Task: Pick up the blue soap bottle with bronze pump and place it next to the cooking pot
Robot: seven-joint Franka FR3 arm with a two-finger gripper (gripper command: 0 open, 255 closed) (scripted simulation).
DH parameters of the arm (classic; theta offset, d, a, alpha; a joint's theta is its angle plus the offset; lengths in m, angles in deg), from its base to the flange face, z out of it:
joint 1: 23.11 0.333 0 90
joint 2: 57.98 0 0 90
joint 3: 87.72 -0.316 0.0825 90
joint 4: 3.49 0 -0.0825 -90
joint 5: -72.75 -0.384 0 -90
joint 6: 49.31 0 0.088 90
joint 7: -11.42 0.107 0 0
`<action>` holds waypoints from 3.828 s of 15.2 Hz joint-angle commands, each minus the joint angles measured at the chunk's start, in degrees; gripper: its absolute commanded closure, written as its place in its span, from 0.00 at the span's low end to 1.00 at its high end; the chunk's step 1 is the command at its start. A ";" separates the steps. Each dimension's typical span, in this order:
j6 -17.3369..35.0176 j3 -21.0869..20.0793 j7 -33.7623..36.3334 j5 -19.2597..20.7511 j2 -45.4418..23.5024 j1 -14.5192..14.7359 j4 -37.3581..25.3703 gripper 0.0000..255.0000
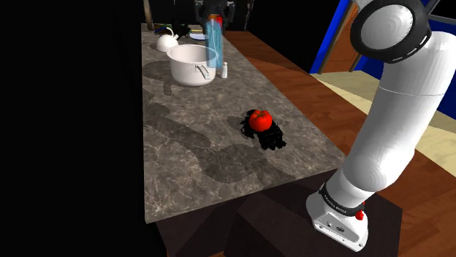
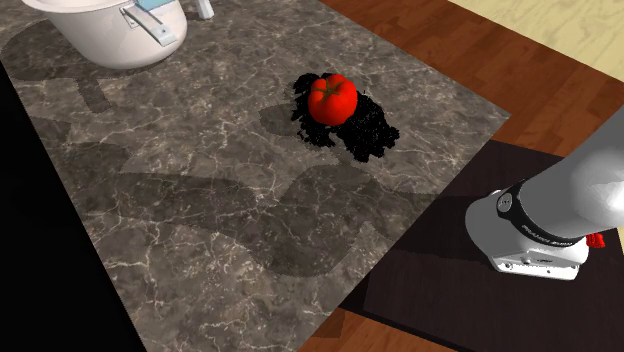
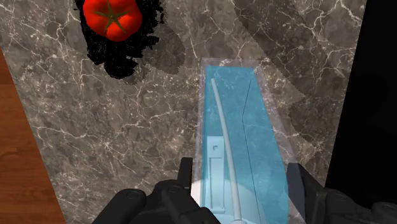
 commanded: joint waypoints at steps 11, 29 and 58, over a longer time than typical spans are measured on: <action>5.60 0.38 0.25 0.98 -3.53 -0.38 2.18 1.00; 20.41 0.68 2.19 0.78 -1.32 -2.11 19.27 1.00; 39.00 2.29 6.83 4.87 -6.92 -1.94 32.91 1.00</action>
